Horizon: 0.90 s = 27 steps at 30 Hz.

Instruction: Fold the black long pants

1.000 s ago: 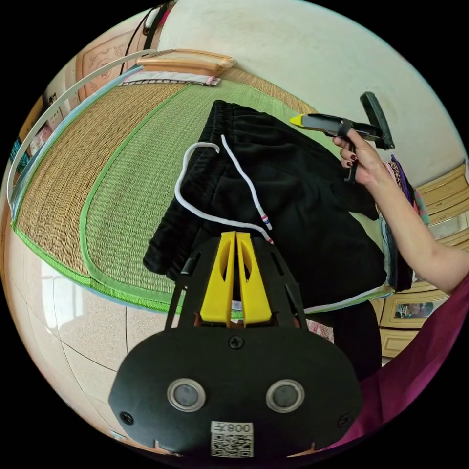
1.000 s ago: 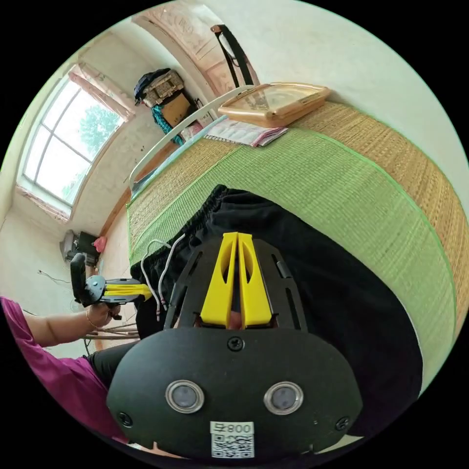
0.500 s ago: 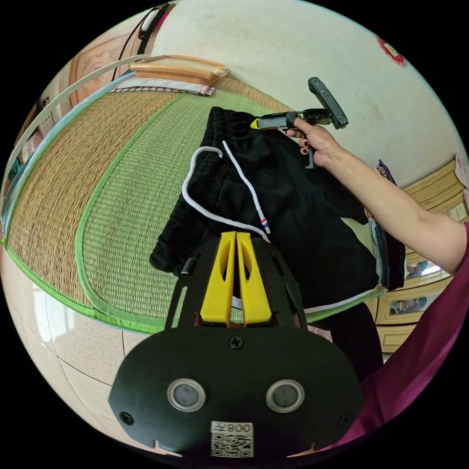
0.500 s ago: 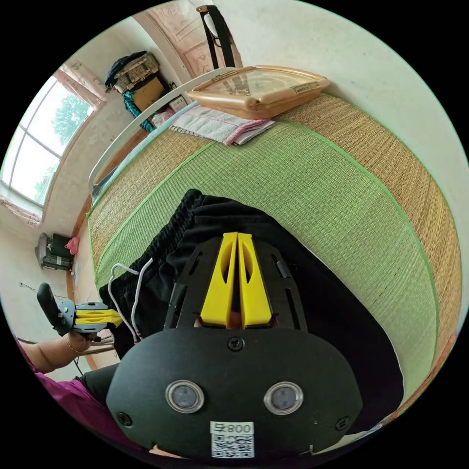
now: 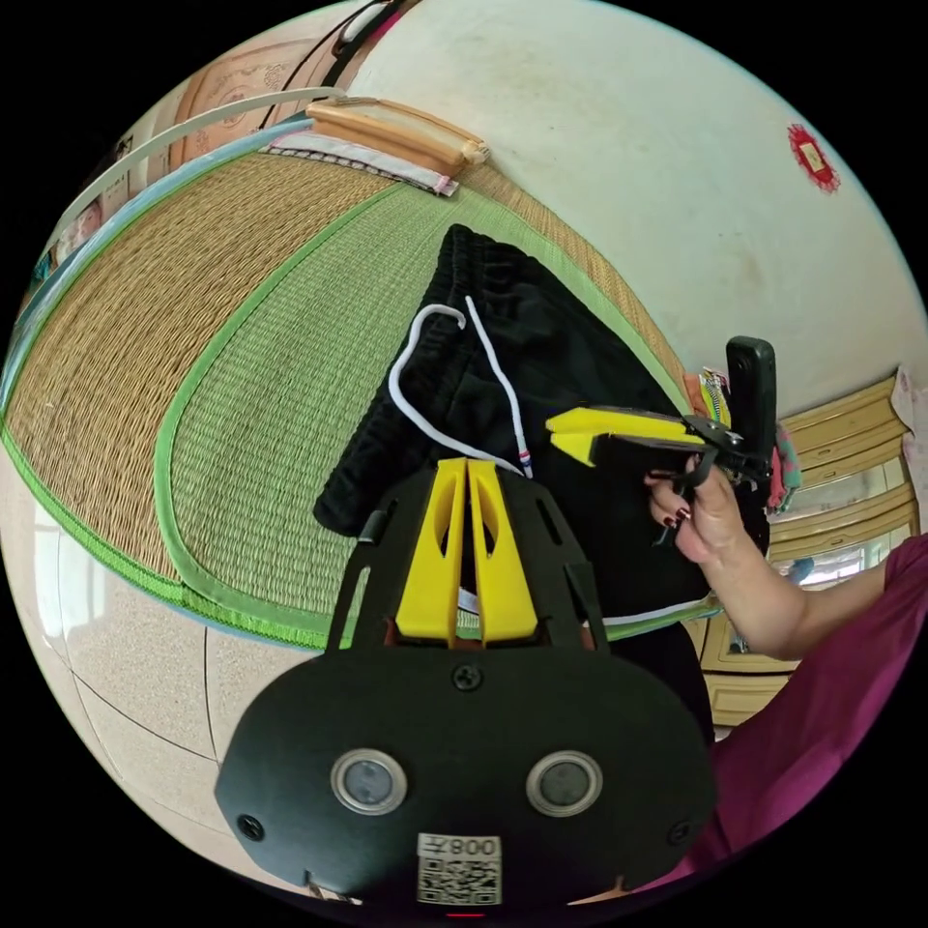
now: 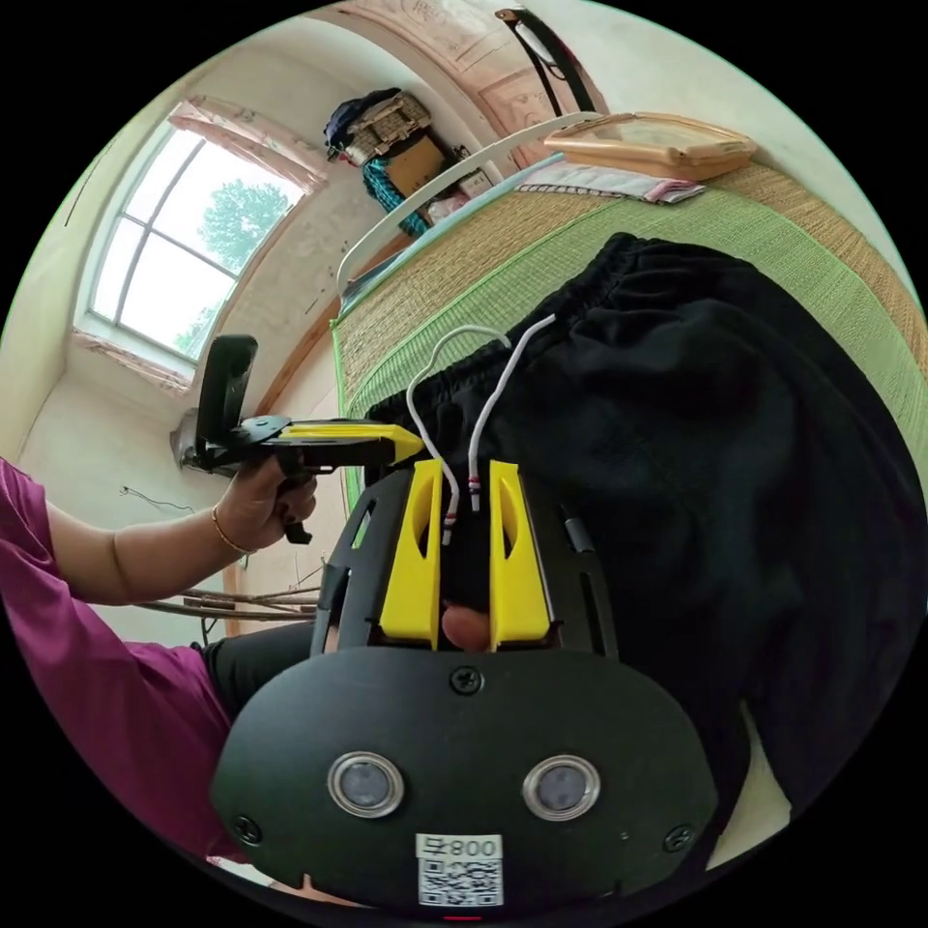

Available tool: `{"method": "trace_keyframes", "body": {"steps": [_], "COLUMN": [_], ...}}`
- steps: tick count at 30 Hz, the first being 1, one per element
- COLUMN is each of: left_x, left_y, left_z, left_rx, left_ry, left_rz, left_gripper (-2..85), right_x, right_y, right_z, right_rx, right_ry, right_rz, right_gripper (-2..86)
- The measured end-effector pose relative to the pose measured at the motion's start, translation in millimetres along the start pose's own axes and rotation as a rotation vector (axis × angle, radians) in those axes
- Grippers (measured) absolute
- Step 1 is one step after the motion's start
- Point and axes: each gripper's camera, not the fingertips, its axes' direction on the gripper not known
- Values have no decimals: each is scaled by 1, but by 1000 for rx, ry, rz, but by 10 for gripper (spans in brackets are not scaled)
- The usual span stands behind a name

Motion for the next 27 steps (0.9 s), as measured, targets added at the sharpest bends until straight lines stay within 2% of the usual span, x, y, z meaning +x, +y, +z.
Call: {"method": "trace_keyframes", "body": {"steps": [5,12,15,19,22,24,27], "left_x": [-13,-28,-33,-38,-41,-42,-45], "left_y": [9,18,21,24,24,24,20], "left_z": [1,1,-1,-4,-6,-9,-9], "left_rx": [-2,-8,-7,-14,-17,-7,-4], "left_ry": [-10,-31,-30,-41,-43,-40,-5], "left_rz": [-4,10,14,31,35,34,23], "left_gripper": [1,0,0,0,0,0,1], "right_x": [-46,-88,-103,-108,-88,-76,-81], "right_y": [-13,-25,-29,-28,-20,-14,-7], "right_z": [12,-5,-41,-99,-113,-118,-126], "right_rx": [-112,-143,-116,-88,-124,-132,-85], "right_ry": [116,238,224,374,467,464,351], "right_rz": [-58,-96,-121,-127,-49,19,38], "right_gripper": [78,35,30,29,30,34,50]}}
